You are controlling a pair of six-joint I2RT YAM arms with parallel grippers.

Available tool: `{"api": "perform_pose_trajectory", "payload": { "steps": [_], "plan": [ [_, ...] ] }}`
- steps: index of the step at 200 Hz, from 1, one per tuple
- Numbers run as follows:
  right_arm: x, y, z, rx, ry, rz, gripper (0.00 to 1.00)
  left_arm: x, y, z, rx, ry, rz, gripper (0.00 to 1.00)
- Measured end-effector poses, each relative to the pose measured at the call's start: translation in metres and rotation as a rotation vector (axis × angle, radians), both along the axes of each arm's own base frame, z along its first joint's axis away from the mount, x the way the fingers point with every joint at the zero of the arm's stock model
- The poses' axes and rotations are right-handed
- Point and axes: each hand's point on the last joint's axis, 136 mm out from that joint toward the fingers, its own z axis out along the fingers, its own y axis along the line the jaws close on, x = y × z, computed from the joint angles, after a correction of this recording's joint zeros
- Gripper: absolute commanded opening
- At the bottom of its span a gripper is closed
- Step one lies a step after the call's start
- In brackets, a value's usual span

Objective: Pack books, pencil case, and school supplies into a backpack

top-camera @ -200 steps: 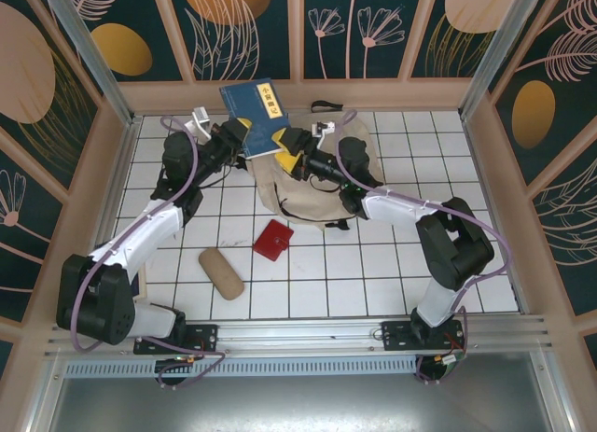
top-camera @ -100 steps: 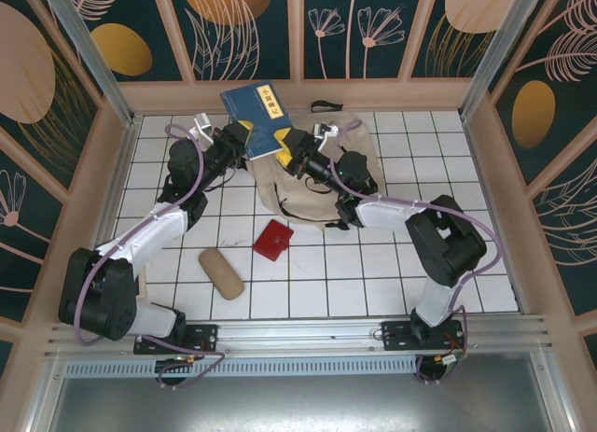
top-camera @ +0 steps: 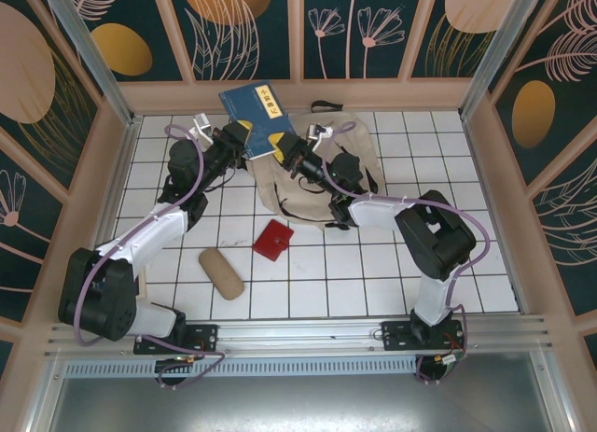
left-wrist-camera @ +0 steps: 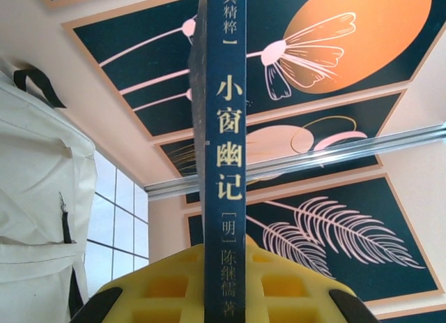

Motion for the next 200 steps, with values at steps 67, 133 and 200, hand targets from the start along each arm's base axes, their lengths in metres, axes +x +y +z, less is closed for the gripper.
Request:
{"api": "perform_pose_trajectory", "payload": {
  "steps": [67, 133, 200],
  "plan": [
    [0.001, -0.033, -0.020, -0.343, -0.065, -0.176, 0.00, -0.001, 0.005, -0.048, 0.228, 0.158, 0.017, 0.78],
    [0.010, -0.166, 0.018, -0.671, -0.205, -0.544, 0.00, -0.012, -0.050, -0.096, 0.579, 0.241, -0.158, 0.77],
    [-0.003, -0.266, -0.043, -0.905, 0.000, -0.707, 0.00, -0.036, -0.176, -0.146, 0.925, 0.204, -0.369, 0.72]
  ]
}}
